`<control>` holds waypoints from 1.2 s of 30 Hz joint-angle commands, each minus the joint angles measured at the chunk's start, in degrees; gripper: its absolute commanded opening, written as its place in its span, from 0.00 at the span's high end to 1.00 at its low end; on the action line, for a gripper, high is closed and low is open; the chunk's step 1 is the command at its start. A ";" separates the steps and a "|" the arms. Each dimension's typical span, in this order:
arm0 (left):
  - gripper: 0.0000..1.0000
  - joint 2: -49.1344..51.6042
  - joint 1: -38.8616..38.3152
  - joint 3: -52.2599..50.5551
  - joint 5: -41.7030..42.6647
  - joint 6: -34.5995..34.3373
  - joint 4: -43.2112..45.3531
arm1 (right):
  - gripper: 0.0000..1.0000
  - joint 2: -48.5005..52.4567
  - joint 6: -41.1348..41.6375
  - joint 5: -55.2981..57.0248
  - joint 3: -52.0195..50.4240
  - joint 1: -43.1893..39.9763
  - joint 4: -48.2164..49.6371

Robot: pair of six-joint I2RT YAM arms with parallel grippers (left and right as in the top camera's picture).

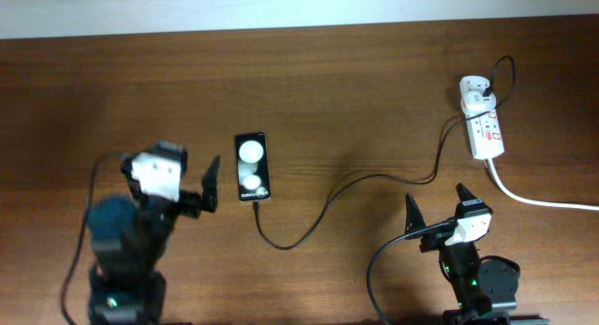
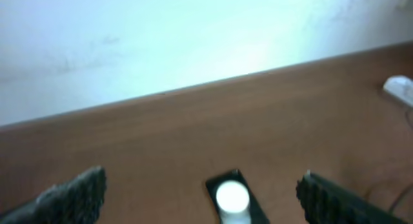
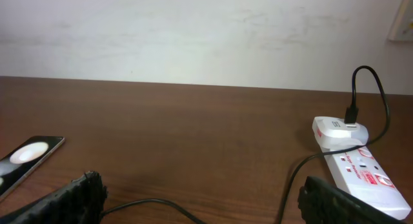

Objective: Plug charger to phone and switch on socket

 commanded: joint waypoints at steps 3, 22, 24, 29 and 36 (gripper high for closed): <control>0.01 -14.58 0.00 -18.71 -3.30 2.69 11.91 | 0.01 -0.50 0.37 0.48 -0.50 0.37 -0.02; 0.01 -38.71 -0.37 -31.74 -7.56 6.43 1.55 | 0.01 -0.50 0.37 0.48 -0.50 0.37 -0.02; 0.01 -38.71 -0.37 -31.74 -7.56 6.43 1.55 | 0.01 -0.50 0.37 0.48 -0.50 0.37 -0.02; 0.01 -38.71 -0.37 -31.74 -7.56 6.43 1.55 | 0.01 -0.50 0.37 0.48 -0.50 0.37 -0.02; 0.01 -38.71 -0.37 -31.74 -7.56 6.43 1.55 | 0.01 -0.50 0.39 0.48 -0.50 0.37 -0.02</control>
